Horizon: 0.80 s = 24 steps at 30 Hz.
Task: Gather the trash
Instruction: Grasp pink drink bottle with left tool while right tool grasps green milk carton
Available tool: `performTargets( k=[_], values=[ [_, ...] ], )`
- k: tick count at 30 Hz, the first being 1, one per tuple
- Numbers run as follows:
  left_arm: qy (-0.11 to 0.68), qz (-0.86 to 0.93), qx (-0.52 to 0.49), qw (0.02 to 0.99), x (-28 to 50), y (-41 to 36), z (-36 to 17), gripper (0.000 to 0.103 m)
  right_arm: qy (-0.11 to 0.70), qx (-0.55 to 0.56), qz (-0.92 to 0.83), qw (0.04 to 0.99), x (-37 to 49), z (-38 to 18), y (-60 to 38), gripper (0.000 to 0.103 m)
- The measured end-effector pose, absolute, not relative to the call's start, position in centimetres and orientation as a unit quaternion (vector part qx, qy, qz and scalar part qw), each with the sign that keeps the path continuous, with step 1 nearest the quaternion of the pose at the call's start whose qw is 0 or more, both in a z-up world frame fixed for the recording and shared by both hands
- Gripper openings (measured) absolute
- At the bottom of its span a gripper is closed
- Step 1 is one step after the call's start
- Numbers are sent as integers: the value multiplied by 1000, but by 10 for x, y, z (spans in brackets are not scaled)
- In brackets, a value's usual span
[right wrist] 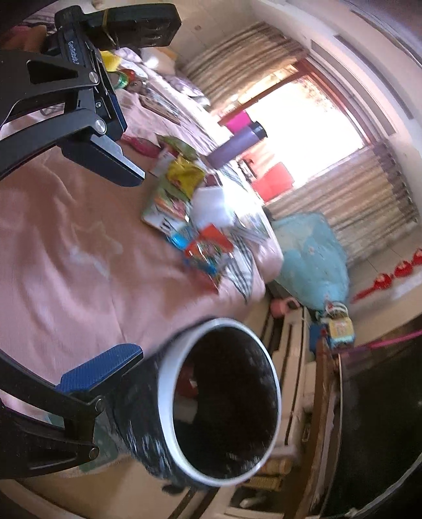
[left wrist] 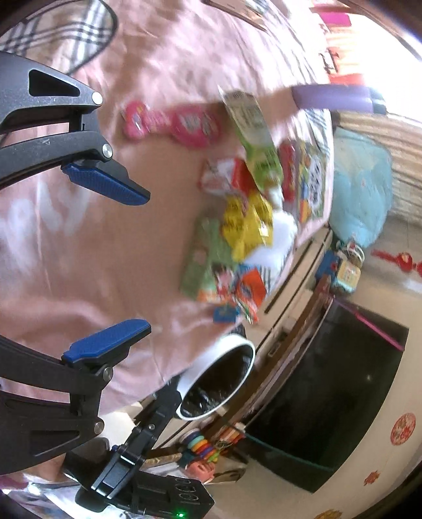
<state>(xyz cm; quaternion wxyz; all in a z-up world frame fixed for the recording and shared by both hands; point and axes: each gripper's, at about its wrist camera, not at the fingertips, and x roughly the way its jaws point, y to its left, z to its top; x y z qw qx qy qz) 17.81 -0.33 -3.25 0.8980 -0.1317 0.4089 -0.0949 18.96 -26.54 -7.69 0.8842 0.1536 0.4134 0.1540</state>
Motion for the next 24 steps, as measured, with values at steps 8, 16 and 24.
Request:
performTargets(
  k=[8, 16, 24],
  values=[
    [415, -59, -146, 896, 175, 34, -27, 72, 425, 102, 226, 871, 199, -79, -226, 98],
    [436, -37, -146, 887, 196, 57, -31, 72, 422, 46, 266, 866, 223, -80, -195, 98],
    [454, -11, -119, 883, 231, 64, -45, 71, 430, -15, 293, 854, 256, -92, -165, 98]
  ],
)
